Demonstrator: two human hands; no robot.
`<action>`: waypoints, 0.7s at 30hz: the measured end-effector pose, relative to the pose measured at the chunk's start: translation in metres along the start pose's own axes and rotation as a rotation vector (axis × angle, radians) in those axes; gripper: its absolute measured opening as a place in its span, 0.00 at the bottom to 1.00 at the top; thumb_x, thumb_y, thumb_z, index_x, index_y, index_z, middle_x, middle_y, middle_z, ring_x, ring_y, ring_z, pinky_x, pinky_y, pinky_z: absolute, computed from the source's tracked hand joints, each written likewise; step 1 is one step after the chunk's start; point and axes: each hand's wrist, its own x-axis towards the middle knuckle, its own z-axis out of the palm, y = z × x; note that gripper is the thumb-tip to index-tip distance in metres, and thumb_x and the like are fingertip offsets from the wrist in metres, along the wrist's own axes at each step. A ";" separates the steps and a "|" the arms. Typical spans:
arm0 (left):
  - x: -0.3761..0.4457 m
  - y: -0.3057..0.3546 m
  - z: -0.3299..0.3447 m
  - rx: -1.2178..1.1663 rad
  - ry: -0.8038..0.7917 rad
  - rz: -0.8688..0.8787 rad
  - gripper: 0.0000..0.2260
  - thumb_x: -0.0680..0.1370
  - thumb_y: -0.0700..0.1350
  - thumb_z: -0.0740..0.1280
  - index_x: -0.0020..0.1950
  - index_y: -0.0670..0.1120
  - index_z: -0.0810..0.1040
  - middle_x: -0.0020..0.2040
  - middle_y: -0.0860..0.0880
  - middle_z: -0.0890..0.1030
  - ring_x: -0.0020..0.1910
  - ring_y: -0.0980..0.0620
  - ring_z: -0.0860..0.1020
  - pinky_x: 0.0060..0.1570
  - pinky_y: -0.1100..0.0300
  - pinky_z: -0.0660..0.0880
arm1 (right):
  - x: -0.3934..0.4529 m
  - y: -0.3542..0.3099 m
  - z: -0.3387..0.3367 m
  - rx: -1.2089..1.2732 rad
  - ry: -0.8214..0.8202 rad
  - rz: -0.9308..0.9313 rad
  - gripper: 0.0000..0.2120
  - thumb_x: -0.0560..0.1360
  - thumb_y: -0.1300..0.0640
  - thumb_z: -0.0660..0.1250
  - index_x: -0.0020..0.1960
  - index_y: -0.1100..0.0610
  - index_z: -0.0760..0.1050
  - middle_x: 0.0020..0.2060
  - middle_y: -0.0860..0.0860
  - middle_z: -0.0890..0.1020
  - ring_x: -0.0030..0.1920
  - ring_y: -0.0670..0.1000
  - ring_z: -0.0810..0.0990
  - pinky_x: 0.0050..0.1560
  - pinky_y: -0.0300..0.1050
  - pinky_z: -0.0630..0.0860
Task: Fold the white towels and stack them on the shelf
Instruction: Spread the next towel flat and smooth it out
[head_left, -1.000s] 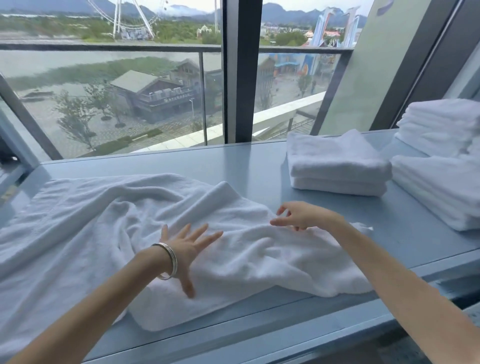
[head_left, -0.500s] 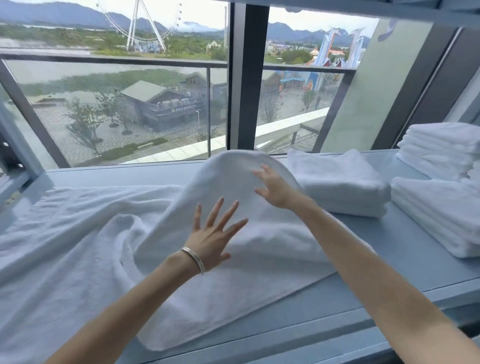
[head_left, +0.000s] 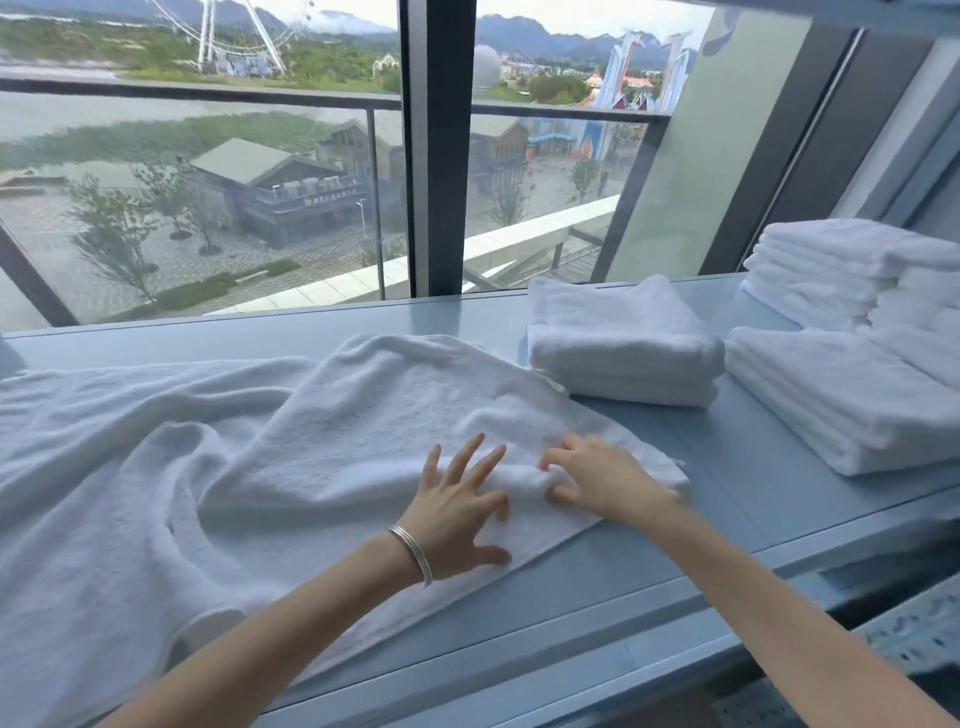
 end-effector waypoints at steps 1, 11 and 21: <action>0.001 0.001 -0.001 -0.006 0.008 -0.006 0.15 0.72 0.59 0.67 0.55 0.53 0.74 0.78 0.50 0.44 0.75 0.44 0.36 0.69 0.36 0.41 | 0.001 -0.001 0.001 -0.007 0.026 -0.016 0.17 0.76 0.46 0.63 0.63 0.48 0.70 0.59 0.52 0.71 0.61 0.55 0.70 0.55 0.48 0.70; -0.073 -0.070 -0.040 0.124 -0.198 -0.215 0.04 0.70 0.50 0.70 0.40 0.57 0.76 0.75 0.61 0.40 0.73 0.45 0.31 0.68 0.39 0.34 | 0.011 -0.021 0.011 0.195 0.114 -0.239 0.17 0.78 0.54 0.60 0.67 0.50 0.70 0.64 0.46 0.70 0.63 0.49 0.71 0.58 0.44 0.70; -0.078 -0.025 -0.014 0.130 0.331 -0.035 0.09 0.58 0.52 0.74 0.36 0.55 0.80 0.51 0.52 0.80 0.55 0.48 0.70 0.48 0.50 0.77 | -0.019 -0.040 0.014 0.166 -0.104 -0.615 0.26 0.70 0.54 0.71 0.66 0.46 0.70 0.65 0.44 0.66 0.66 0.43 0.63 0.58 0.33 0.60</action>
